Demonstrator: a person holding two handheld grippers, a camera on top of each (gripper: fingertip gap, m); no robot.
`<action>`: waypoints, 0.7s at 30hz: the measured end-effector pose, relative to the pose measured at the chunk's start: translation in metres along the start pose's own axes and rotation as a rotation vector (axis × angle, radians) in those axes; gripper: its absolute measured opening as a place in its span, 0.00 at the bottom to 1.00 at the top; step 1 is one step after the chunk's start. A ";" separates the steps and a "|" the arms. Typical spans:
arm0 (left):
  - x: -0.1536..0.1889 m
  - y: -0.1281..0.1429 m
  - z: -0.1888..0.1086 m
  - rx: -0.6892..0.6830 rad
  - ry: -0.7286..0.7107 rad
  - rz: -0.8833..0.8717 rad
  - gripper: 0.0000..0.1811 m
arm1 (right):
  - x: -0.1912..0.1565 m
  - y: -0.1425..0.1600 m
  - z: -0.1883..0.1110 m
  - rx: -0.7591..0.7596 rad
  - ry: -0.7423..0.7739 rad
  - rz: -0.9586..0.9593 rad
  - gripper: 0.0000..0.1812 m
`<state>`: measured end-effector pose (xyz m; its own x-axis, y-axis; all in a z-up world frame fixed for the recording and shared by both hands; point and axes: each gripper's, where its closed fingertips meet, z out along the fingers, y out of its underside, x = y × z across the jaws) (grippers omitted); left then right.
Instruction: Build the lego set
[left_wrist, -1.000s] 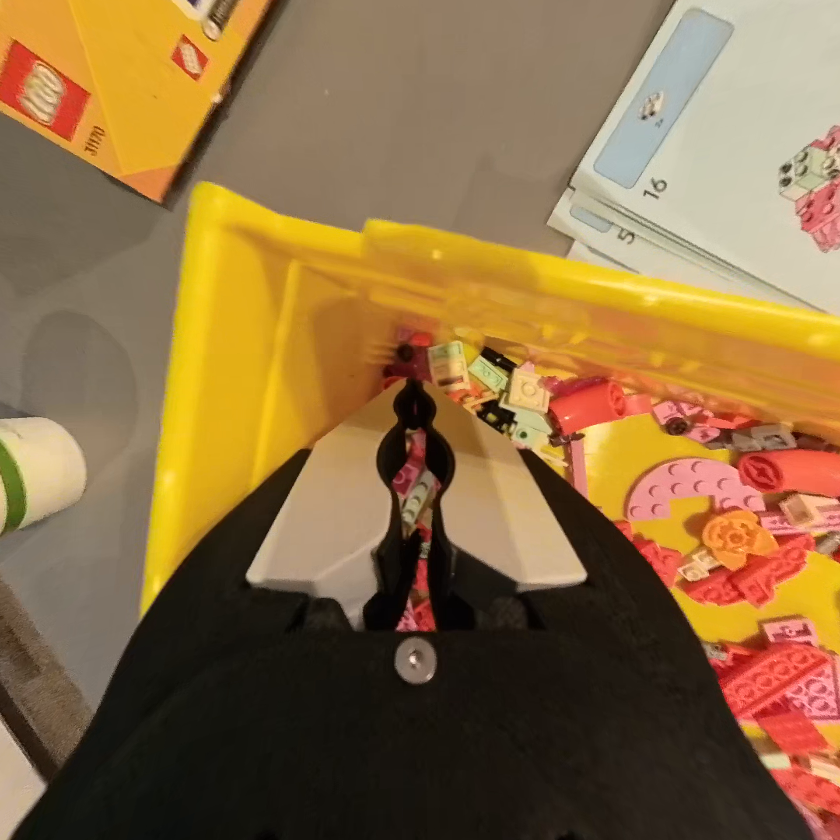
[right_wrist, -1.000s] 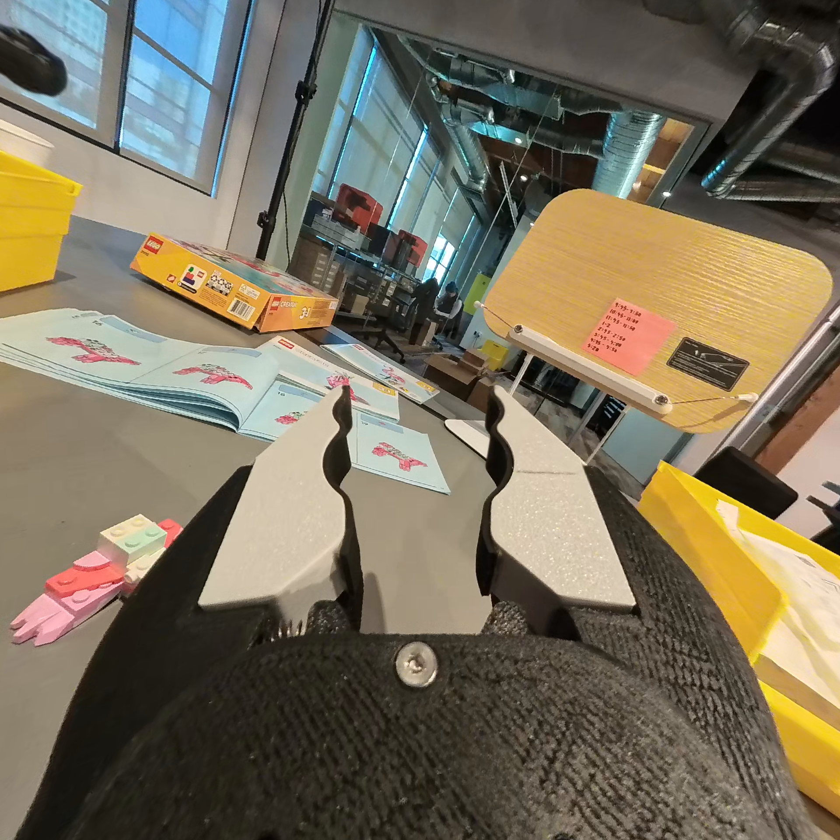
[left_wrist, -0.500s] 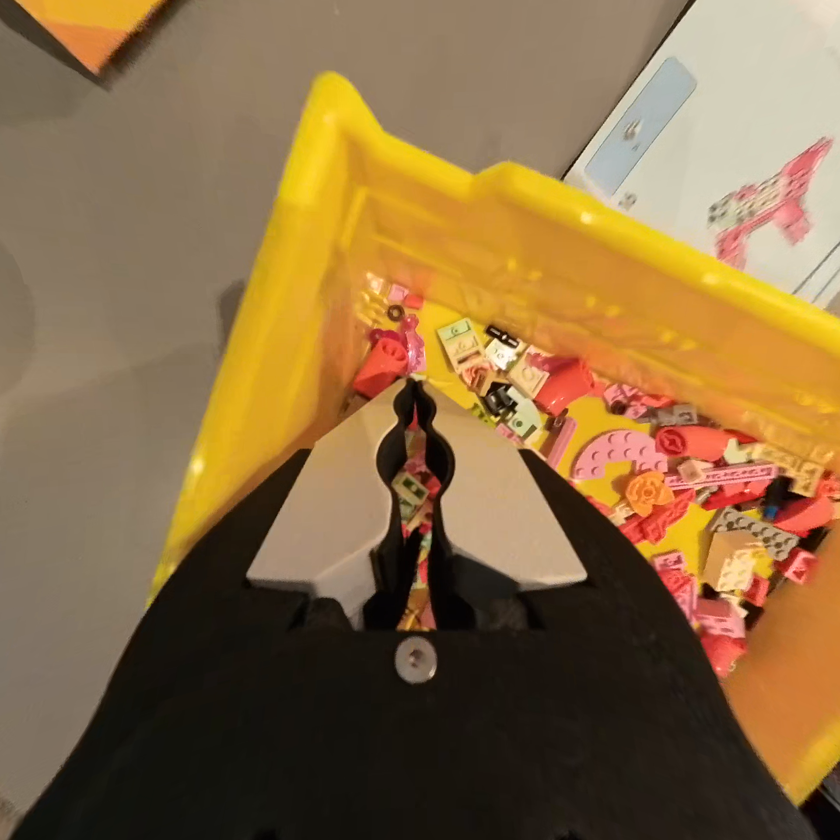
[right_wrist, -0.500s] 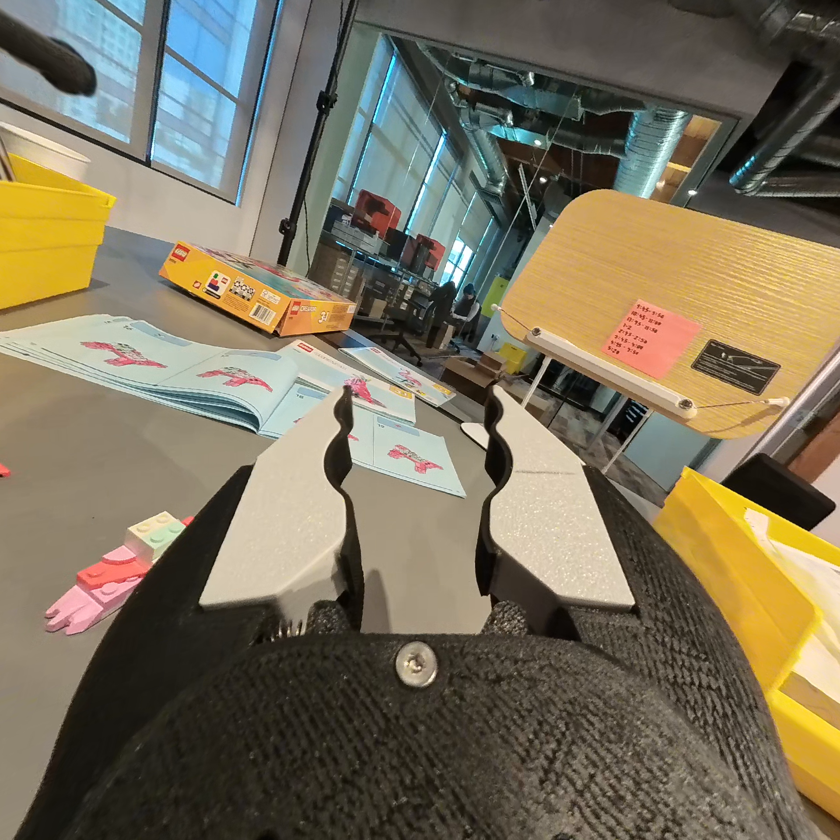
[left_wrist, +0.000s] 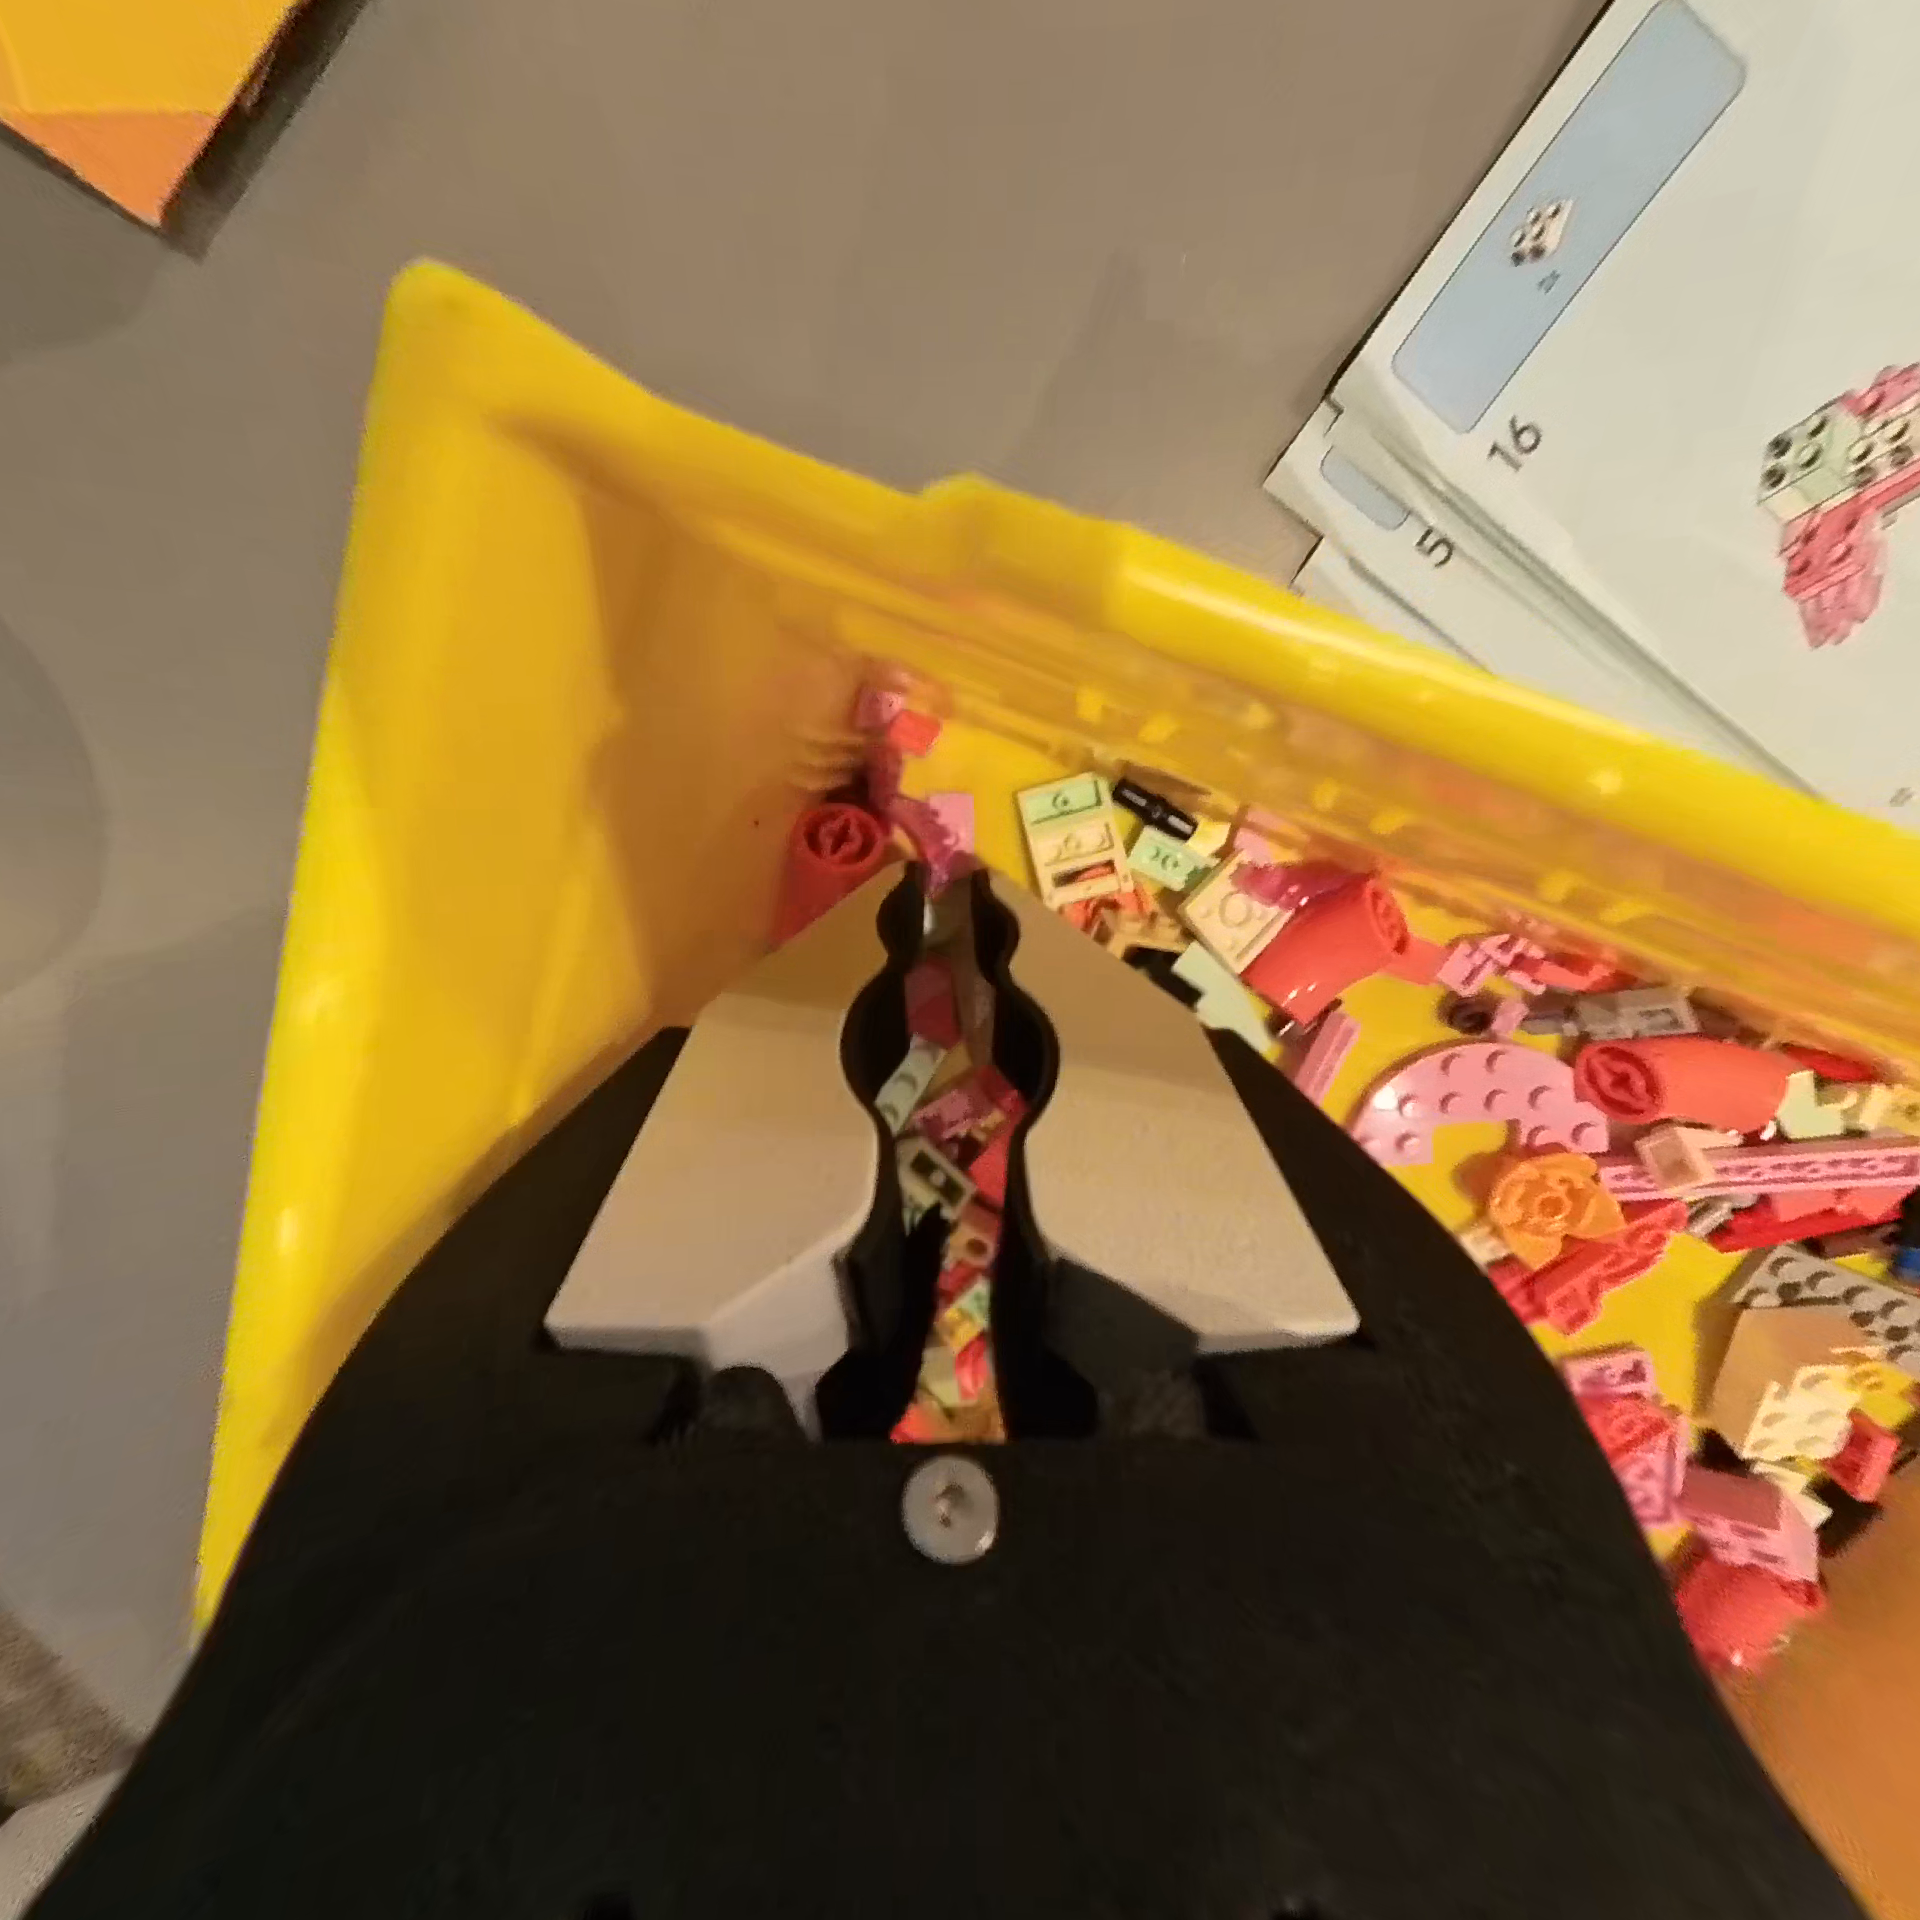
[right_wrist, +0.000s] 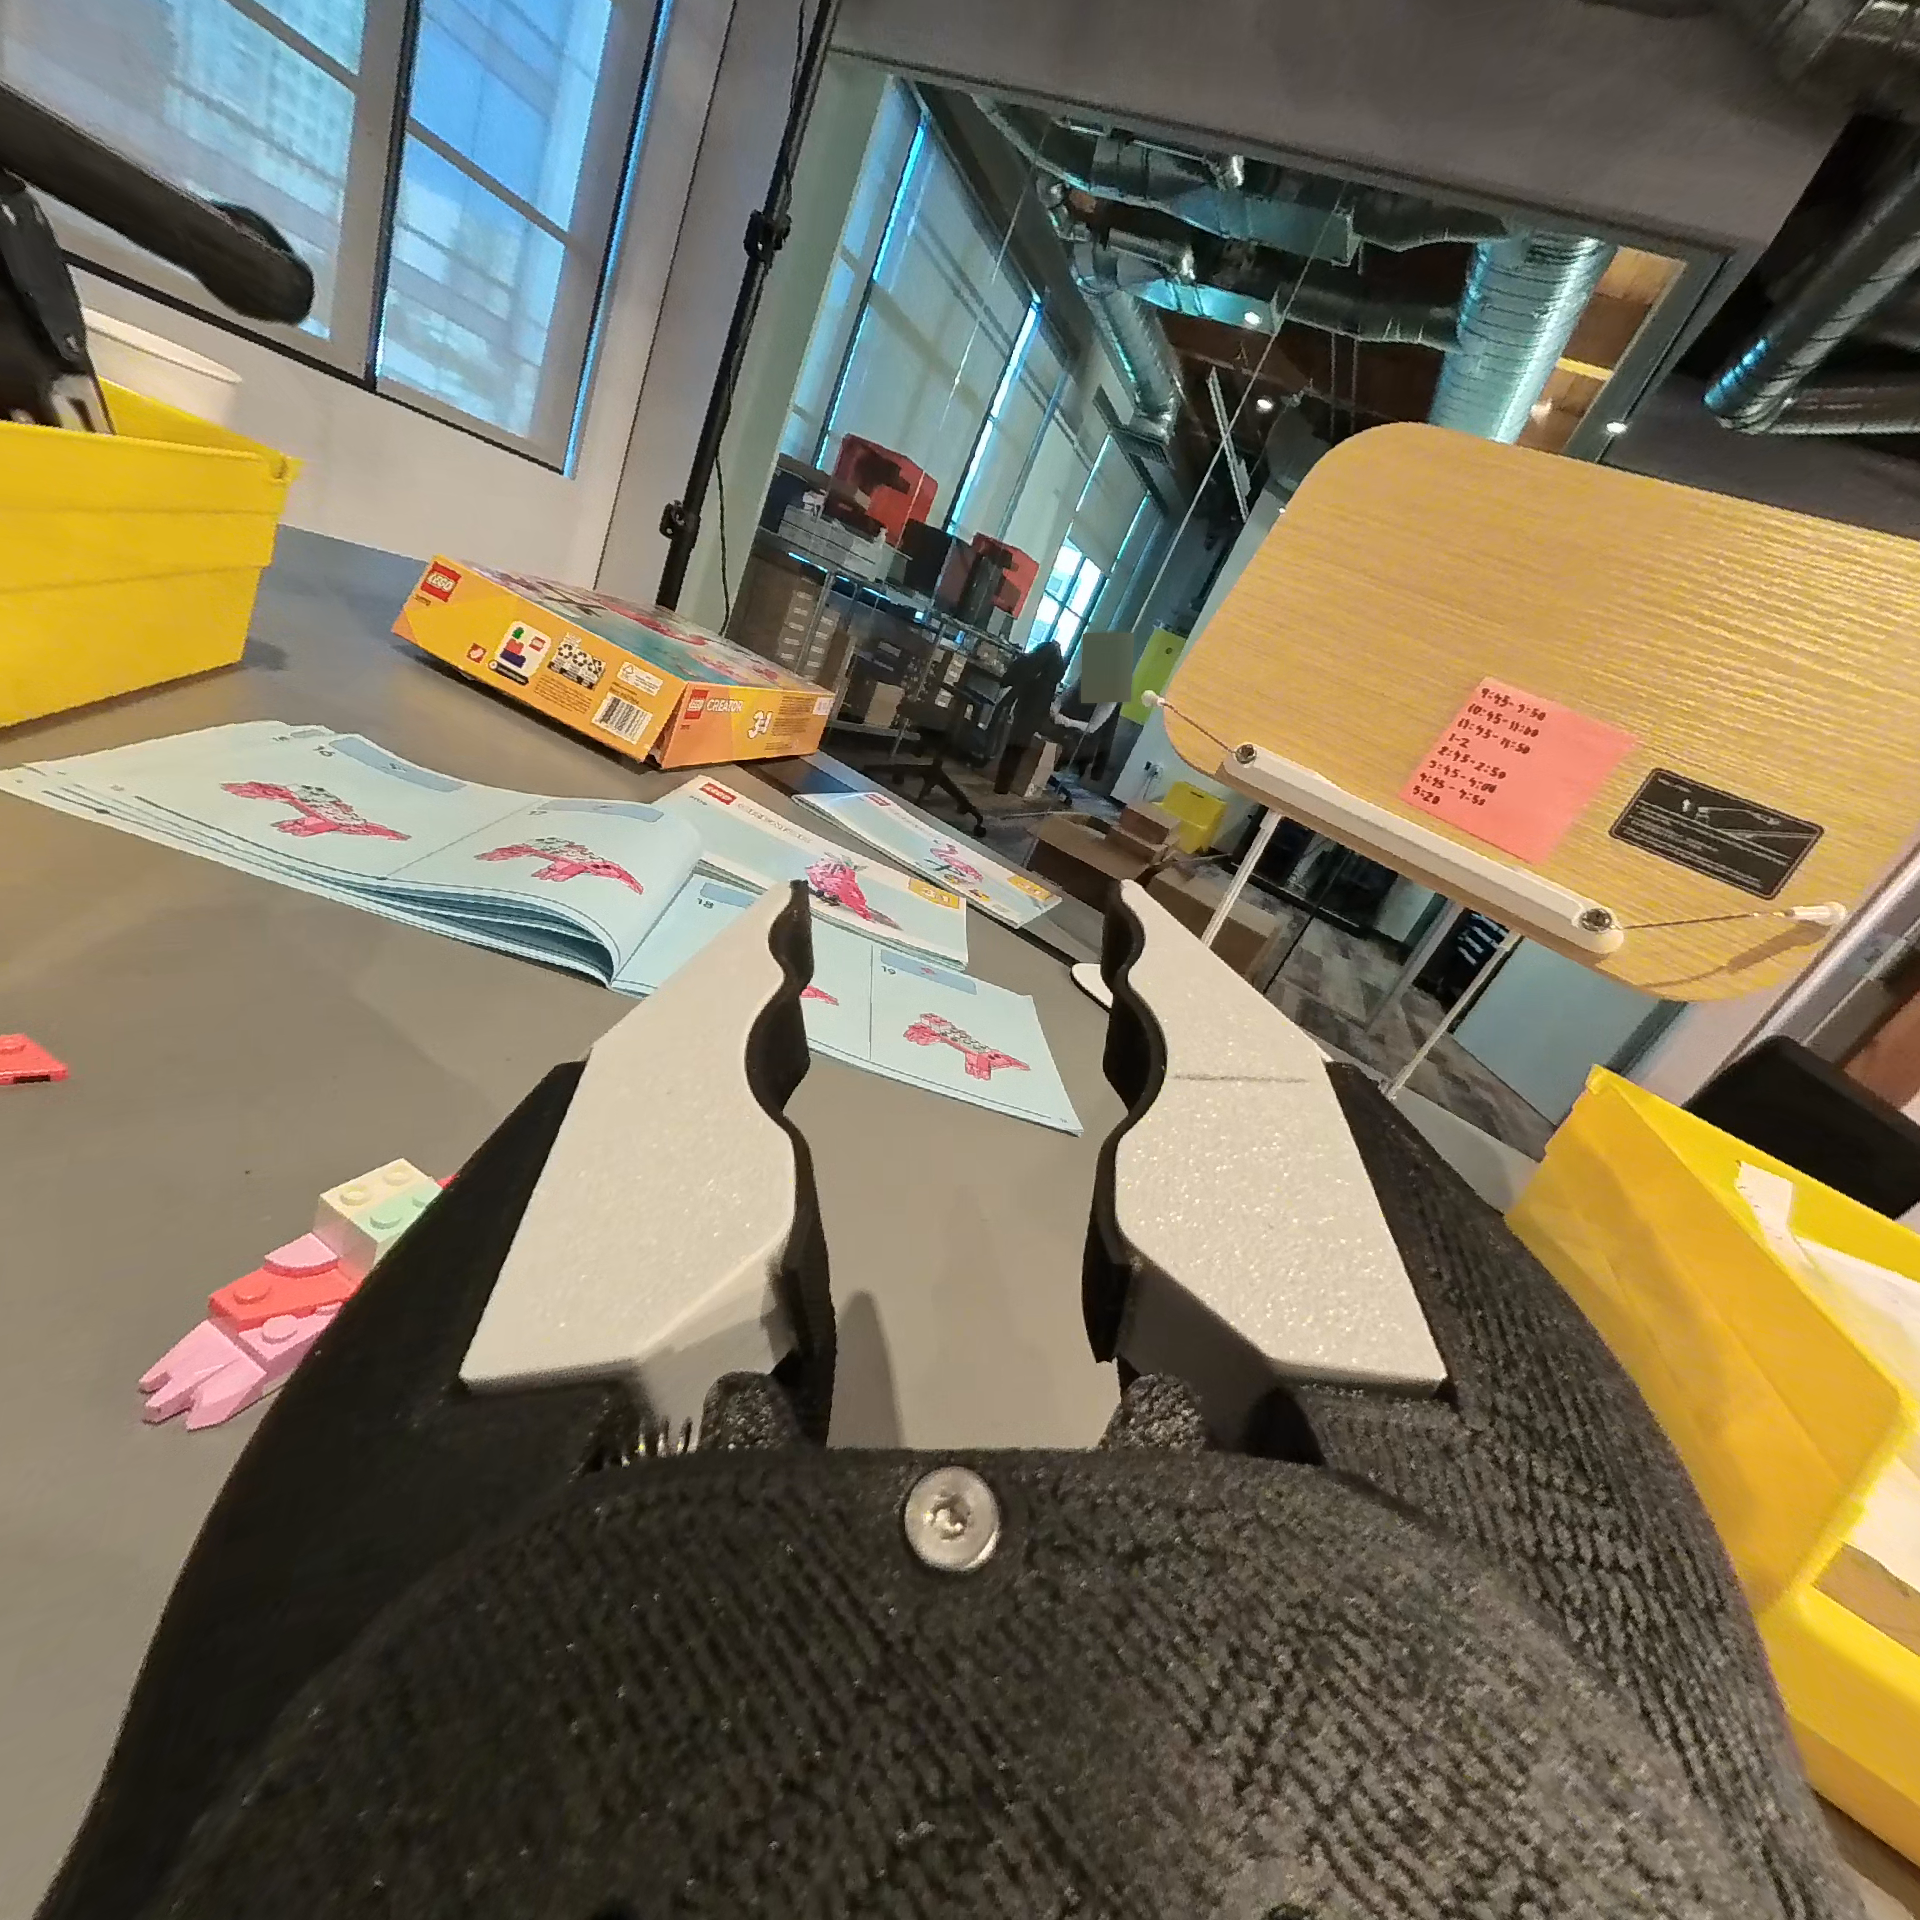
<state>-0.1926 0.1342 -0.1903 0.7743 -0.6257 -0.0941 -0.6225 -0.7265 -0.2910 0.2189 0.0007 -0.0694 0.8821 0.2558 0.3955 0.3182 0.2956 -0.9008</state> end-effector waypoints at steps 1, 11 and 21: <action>-0.001 0.005 -0.001 -0.027 0.000 0.009 0.05 | 0.000 0.000 0.000 0.000 0.000 0.001 0.30; 0.000 0.021 -0.028 -0.018 0.126 -0.086 0.06 | -0.004 0.001 0.001 -0.001 -0.026 0.012 0.29; 0.017 -0.011 -0.023 0.138 0.144 0.404 0.12 | -0.006 0.002 0.001 -0.007 -0.035 0.012 0.29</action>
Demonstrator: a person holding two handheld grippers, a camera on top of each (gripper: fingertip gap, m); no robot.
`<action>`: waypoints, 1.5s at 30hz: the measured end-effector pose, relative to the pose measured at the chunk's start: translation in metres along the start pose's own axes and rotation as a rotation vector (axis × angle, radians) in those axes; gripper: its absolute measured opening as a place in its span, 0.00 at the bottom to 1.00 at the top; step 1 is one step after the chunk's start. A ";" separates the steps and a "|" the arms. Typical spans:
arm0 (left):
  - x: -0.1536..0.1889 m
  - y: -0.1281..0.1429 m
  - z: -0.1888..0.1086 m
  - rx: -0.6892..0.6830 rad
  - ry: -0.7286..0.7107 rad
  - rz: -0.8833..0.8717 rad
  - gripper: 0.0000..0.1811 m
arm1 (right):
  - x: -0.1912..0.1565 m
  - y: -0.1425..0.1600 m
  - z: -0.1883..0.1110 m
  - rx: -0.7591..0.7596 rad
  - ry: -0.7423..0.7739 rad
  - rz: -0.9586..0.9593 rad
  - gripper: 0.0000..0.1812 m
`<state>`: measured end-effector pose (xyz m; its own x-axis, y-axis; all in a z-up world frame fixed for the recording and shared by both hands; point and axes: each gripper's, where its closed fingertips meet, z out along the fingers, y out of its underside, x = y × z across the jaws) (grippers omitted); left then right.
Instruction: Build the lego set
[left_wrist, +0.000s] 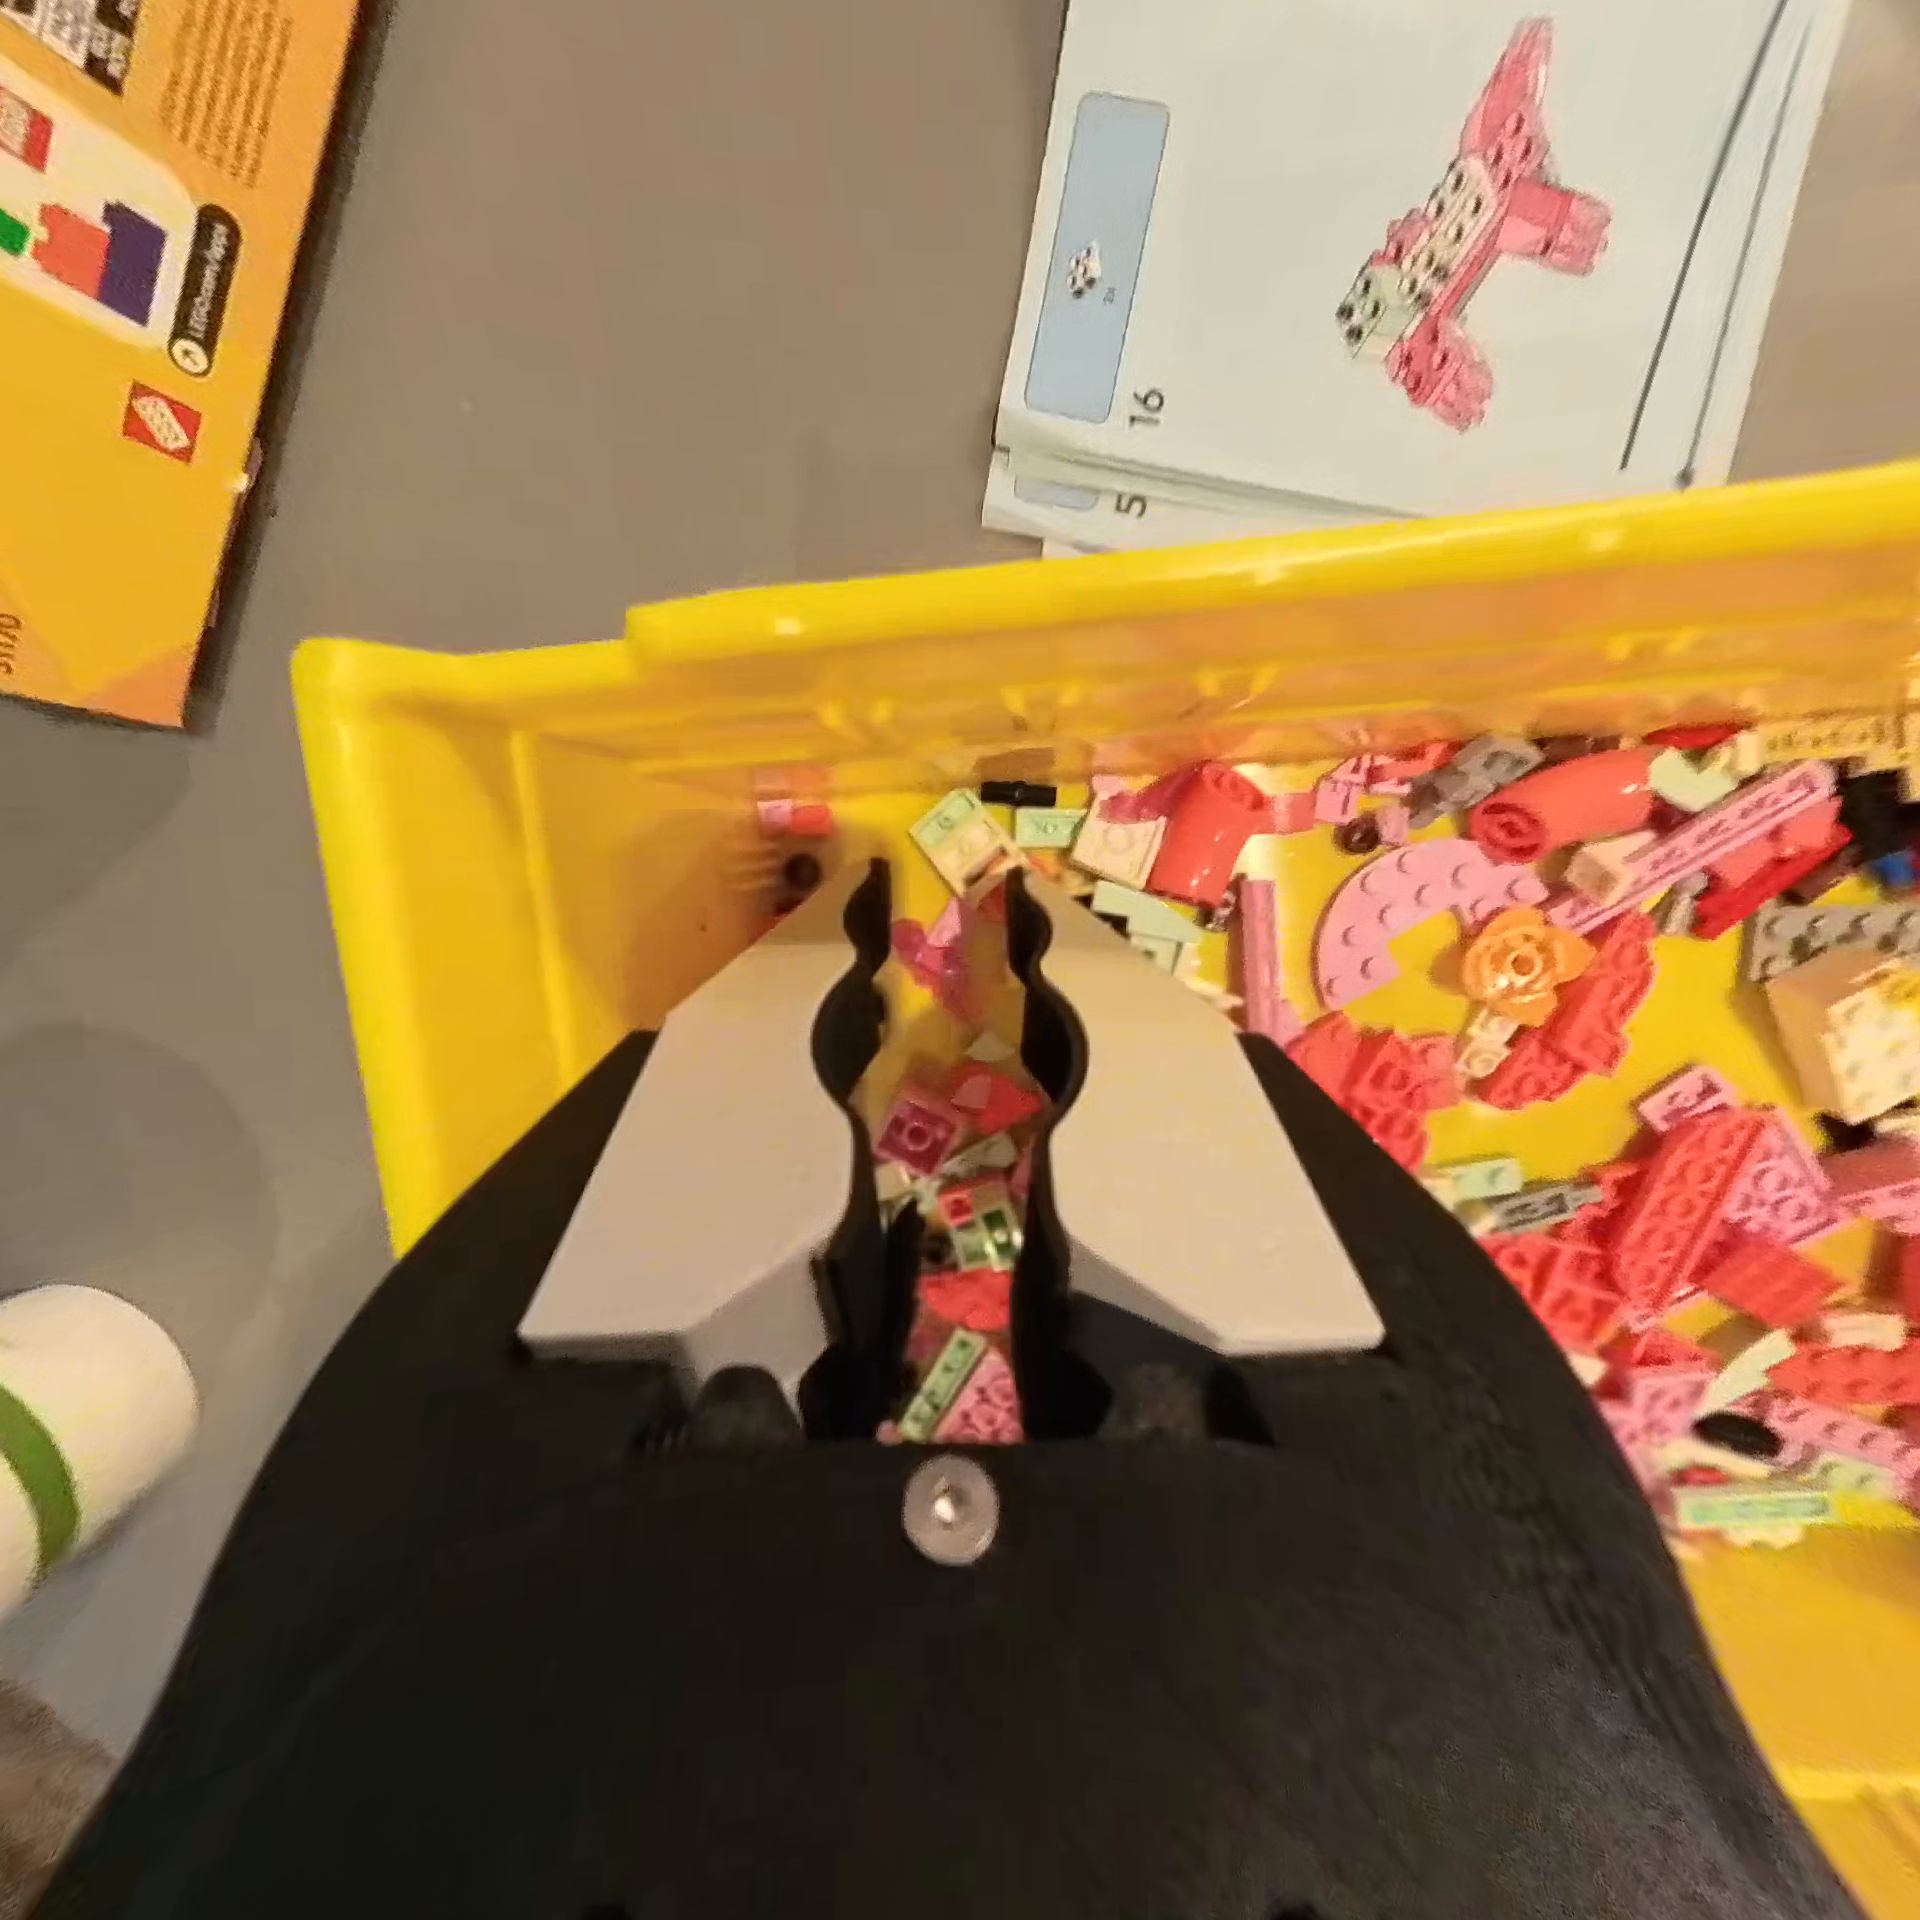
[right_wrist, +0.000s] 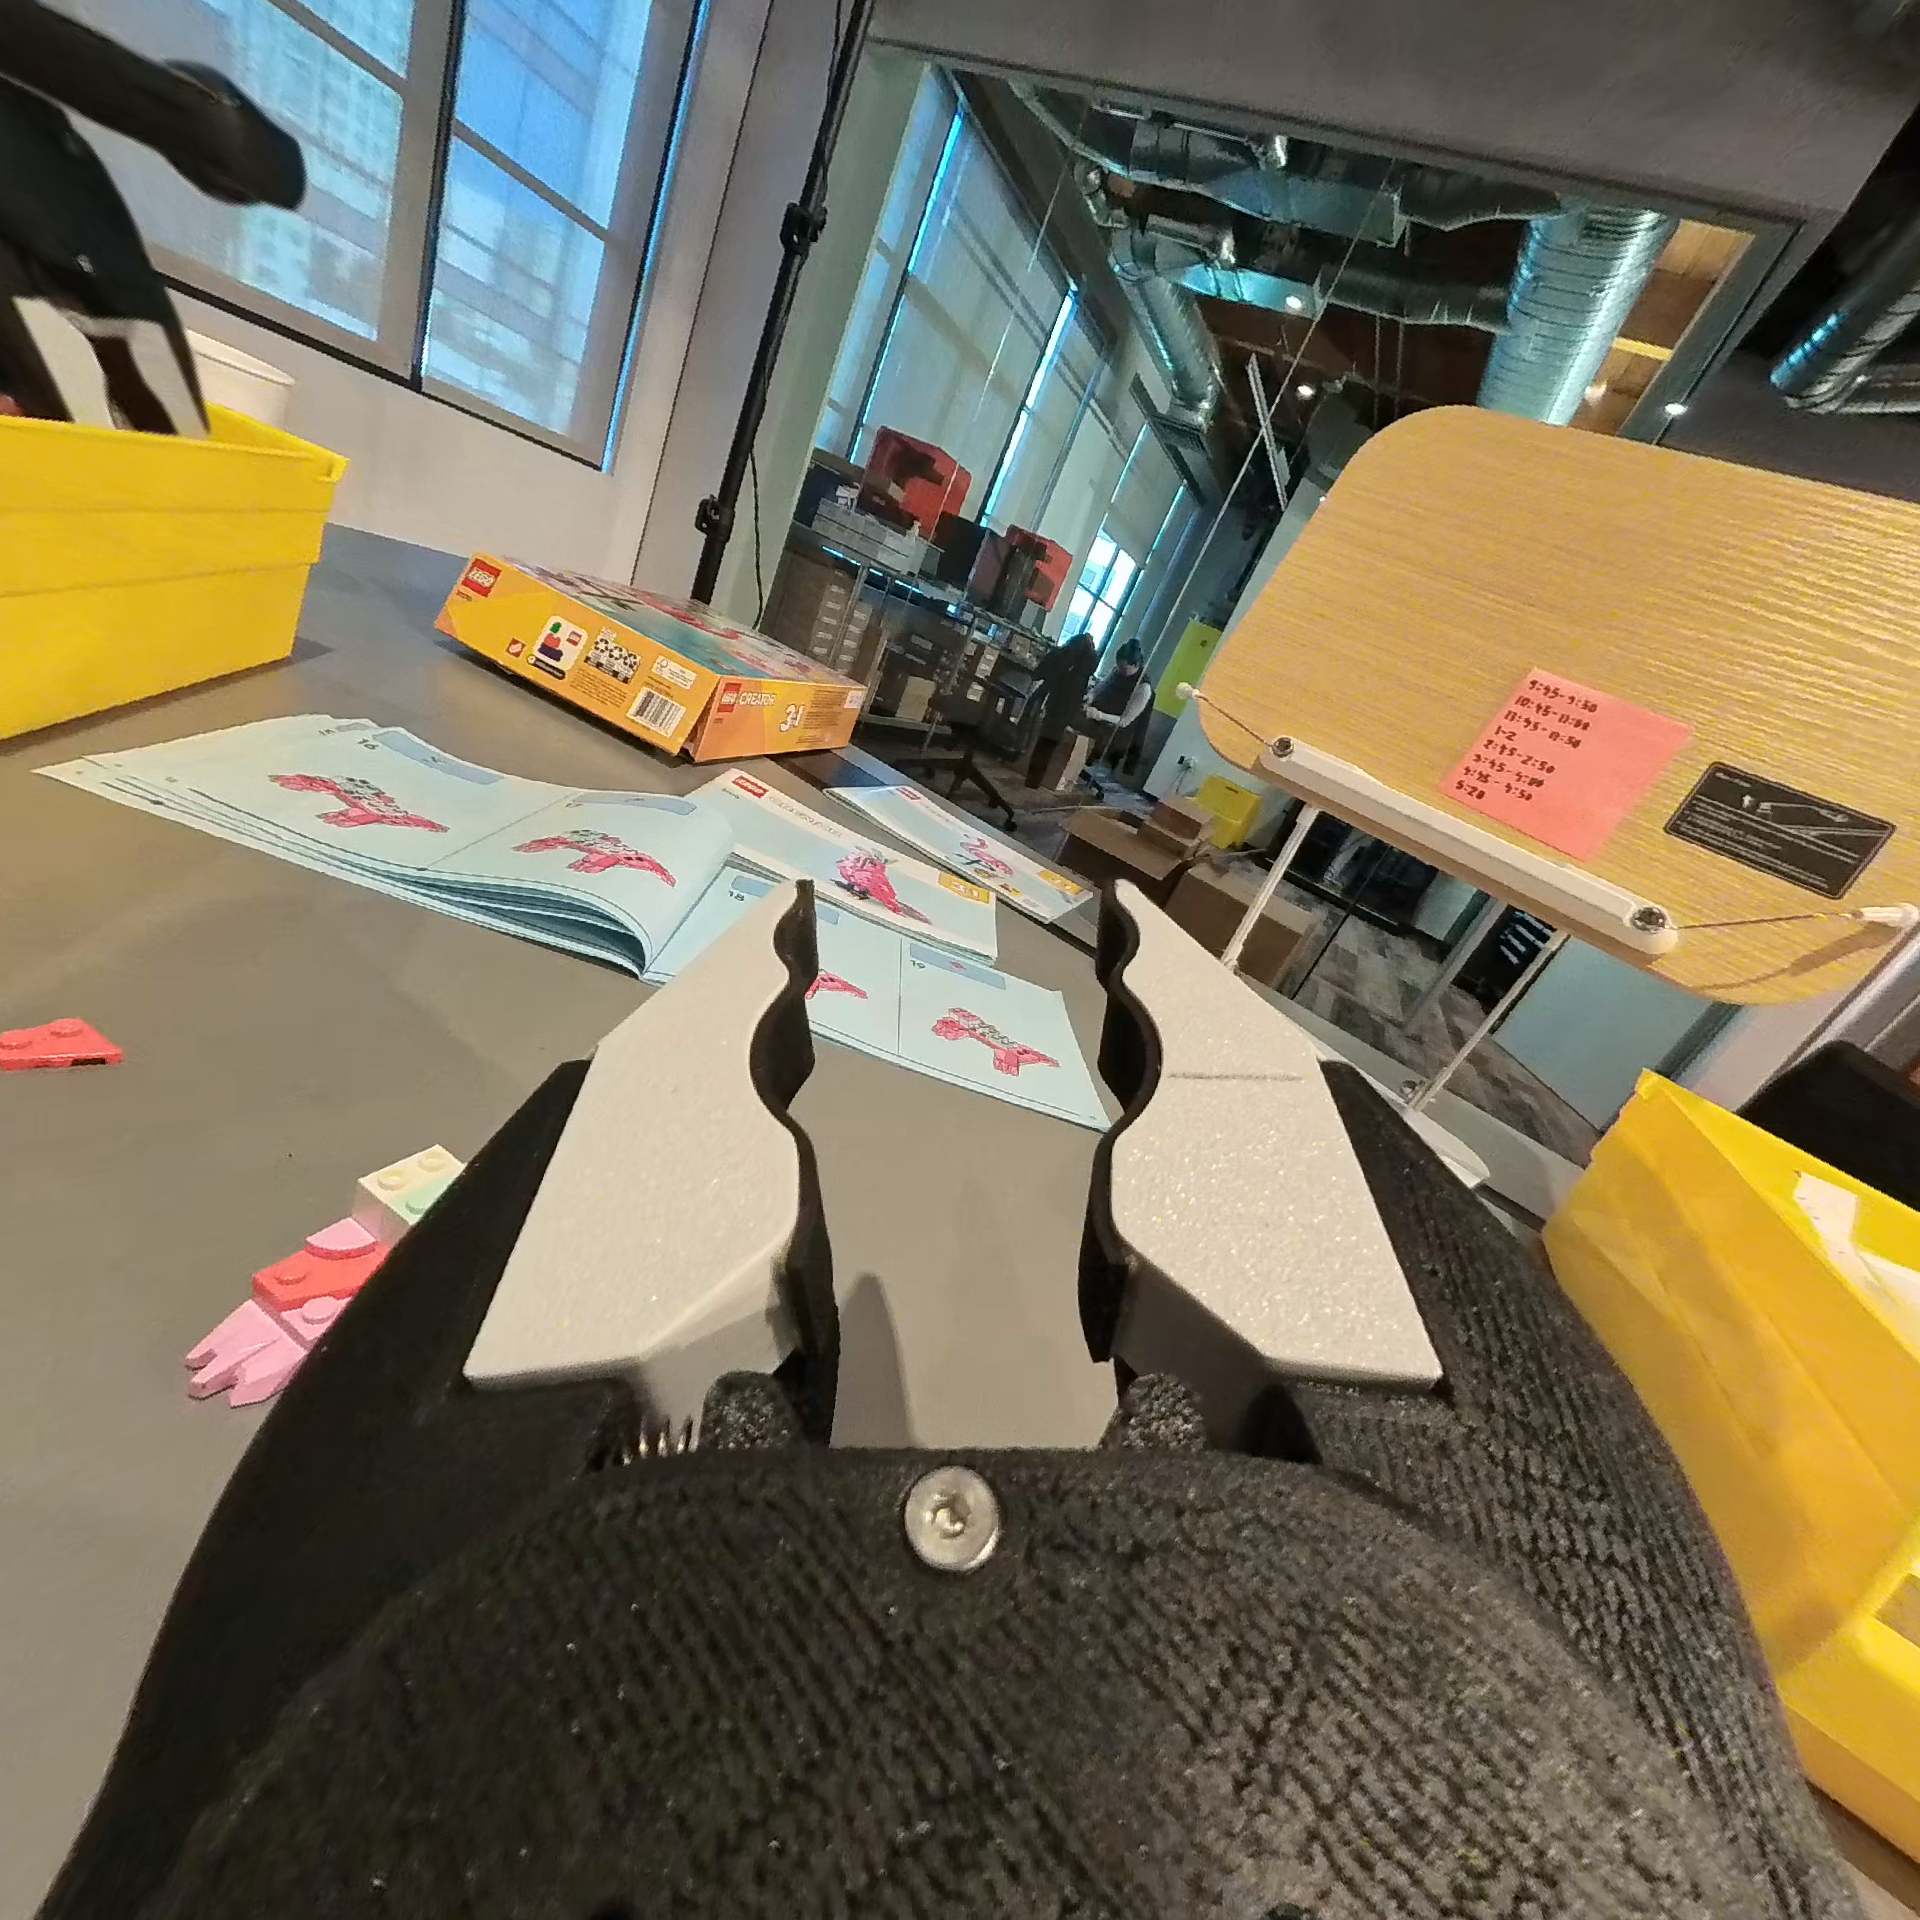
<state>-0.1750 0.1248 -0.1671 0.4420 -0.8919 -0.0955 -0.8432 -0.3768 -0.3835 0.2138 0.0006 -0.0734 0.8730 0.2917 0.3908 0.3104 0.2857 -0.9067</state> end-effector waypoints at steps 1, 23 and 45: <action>-0.001 0.003 0.001 -0.023 0.002 0.017 0.12 | 0.000 0.000 0.000 -0.001 -0.001 0.002 0.29; 0.000 0.018 0.005 -0.161 -0.010 0.209 0.04 | 0.001 -0.002 0.000 0.008 -0.002 0.011 0.29; 0.315 -0.212 -0.045 0.542 0.084 0.396 0.04 | 0.042 -0.034 -0.084 0.084 -0.039 0.119 0.29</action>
